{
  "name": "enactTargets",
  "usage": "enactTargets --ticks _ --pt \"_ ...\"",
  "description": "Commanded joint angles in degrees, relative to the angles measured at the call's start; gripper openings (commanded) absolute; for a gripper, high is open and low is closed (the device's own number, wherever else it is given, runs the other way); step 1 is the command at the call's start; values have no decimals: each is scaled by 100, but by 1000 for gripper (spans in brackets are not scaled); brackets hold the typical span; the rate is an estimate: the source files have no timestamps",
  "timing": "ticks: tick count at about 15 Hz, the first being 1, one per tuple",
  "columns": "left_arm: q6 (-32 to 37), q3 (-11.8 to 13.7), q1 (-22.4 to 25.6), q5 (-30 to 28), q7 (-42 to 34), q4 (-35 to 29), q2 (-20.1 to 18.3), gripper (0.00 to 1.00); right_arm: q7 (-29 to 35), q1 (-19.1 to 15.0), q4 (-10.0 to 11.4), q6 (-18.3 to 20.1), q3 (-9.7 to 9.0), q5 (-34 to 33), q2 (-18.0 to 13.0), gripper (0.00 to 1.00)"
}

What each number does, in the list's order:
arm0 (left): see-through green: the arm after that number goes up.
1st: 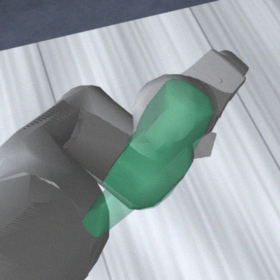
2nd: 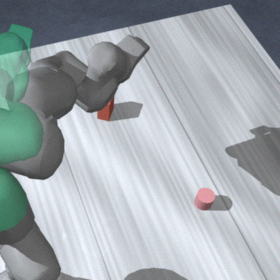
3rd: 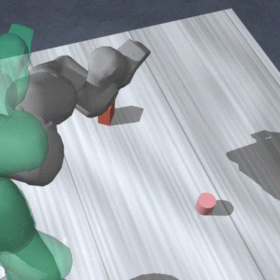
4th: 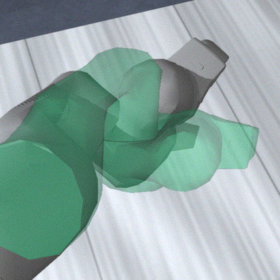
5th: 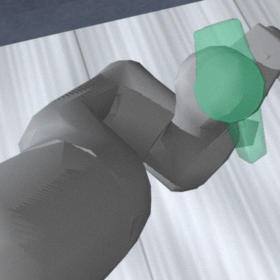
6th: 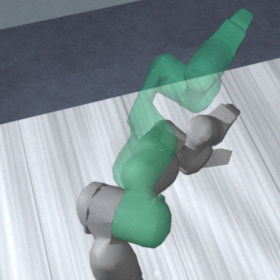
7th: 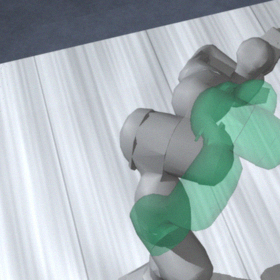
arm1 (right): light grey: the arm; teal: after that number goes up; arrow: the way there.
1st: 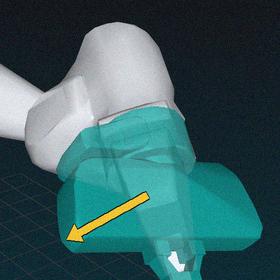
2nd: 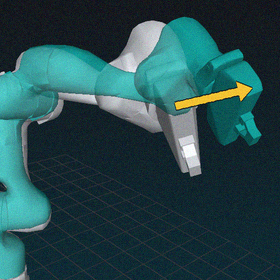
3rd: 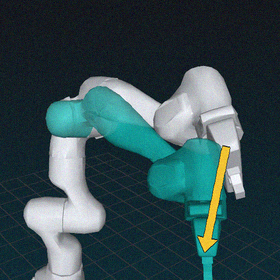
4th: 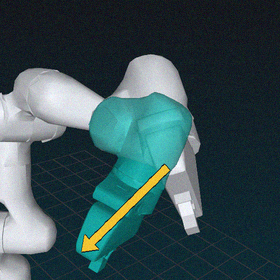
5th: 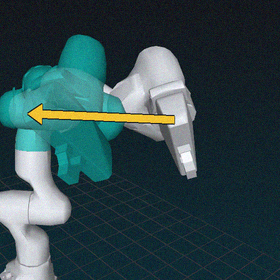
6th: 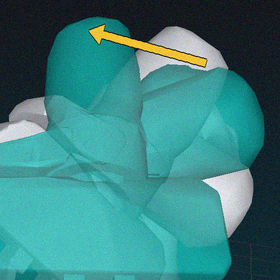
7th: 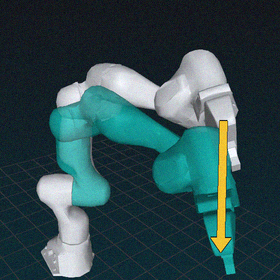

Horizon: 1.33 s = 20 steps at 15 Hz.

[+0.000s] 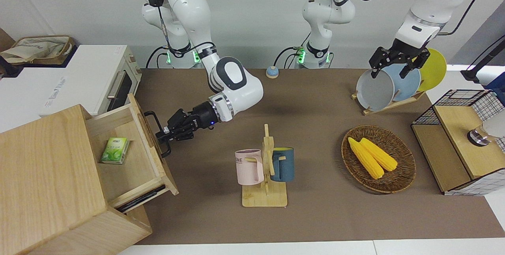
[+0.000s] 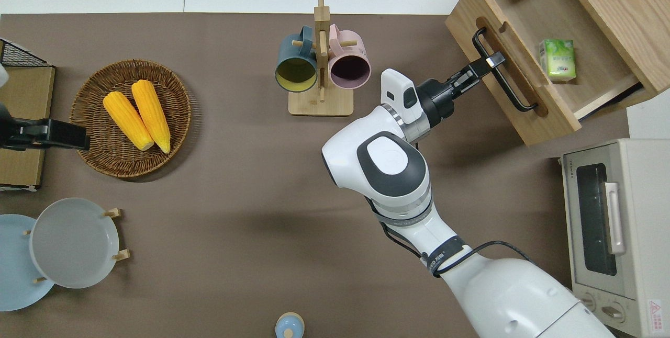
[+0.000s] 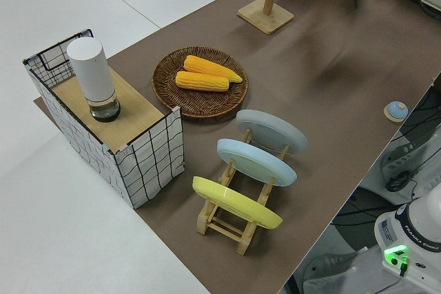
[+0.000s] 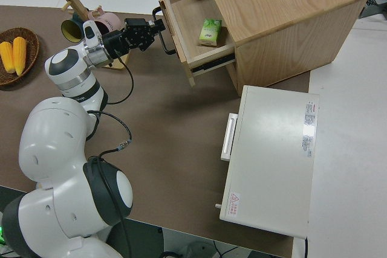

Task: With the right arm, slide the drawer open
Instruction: 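Pull the handle toward the robot with the right gripper, sliding the drawer out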

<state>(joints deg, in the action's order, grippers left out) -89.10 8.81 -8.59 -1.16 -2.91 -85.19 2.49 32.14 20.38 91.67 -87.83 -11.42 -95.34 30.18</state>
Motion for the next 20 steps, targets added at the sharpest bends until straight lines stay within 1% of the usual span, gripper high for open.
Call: enactTargets --ticks 1,3,5,11,12,15,20 --pt "-2 95 -99 72 -43 117 76 995 -612 272 -290 239 17 68 -56 10" --pt "-2 95 -99 72 -43 117 76 998 -630 422 -334 309 17 85 -56 10" --pt "-2 95 -99 63 -43 117 76 998 -630 597 -361 371 17 260 -56 12" --pt "-2 95 -99 72 -43 117 76 998 -630 932 -361 459 35 516 -65 12" --pt "-2 95 -99 72 -43 117 76 995 -630 976 -361 468 26 586 -65 12" --pt "-2 95 -99 72 -43 117 76 998 -604 1099 -361 661 26 648 -56 12" --pt "-2 95 -99 72 -43 117 76 995 -577 1257 -361 706 26 780 -48 21"
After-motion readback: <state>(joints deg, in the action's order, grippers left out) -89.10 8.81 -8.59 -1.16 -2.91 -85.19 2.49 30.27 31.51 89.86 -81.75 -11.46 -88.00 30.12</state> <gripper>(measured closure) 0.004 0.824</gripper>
